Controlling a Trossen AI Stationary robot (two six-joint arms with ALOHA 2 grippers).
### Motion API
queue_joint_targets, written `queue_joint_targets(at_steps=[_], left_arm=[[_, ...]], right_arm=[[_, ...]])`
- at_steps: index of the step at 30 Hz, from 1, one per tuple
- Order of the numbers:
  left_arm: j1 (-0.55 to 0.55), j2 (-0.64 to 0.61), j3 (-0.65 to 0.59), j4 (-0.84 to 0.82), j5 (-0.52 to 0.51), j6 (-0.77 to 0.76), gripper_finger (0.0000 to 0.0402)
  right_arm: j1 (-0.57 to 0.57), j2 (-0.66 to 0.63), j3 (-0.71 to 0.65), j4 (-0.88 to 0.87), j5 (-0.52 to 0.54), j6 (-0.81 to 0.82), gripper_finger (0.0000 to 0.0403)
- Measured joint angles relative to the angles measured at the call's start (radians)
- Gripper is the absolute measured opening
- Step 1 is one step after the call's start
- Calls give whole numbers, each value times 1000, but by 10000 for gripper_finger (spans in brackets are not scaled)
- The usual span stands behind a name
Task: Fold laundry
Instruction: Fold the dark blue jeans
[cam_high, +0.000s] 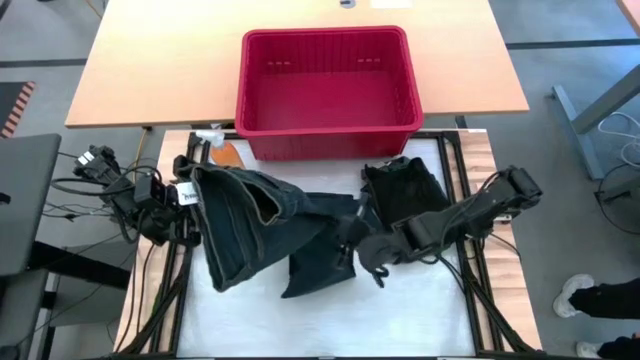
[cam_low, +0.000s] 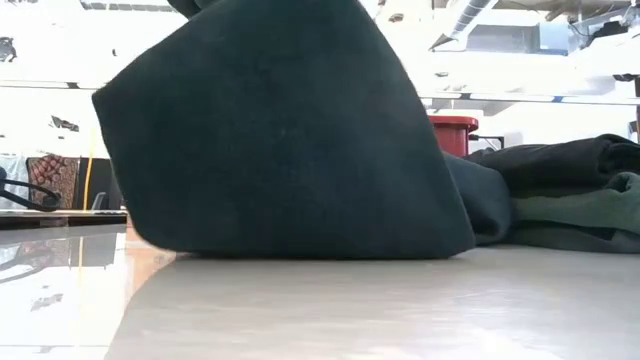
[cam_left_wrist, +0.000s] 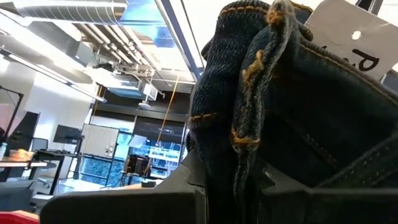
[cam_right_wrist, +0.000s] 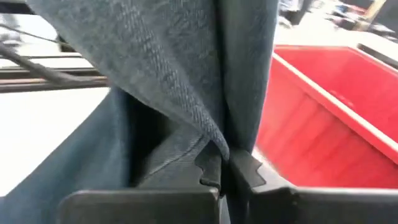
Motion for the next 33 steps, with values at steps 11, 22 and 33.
queue_joint_targets(at_steps=[11,22,33], left_arm=[[5,0,0,-7,0,-9,18],[5,-2,0,-19,0,-10,18],[5,-3,0,-19,2,3,18]], right_arm=[[-43,118,0,47,95,-9,120],[-51,115,-1,31,102,-14,267],[61,115,6,12,329,-6,270]])
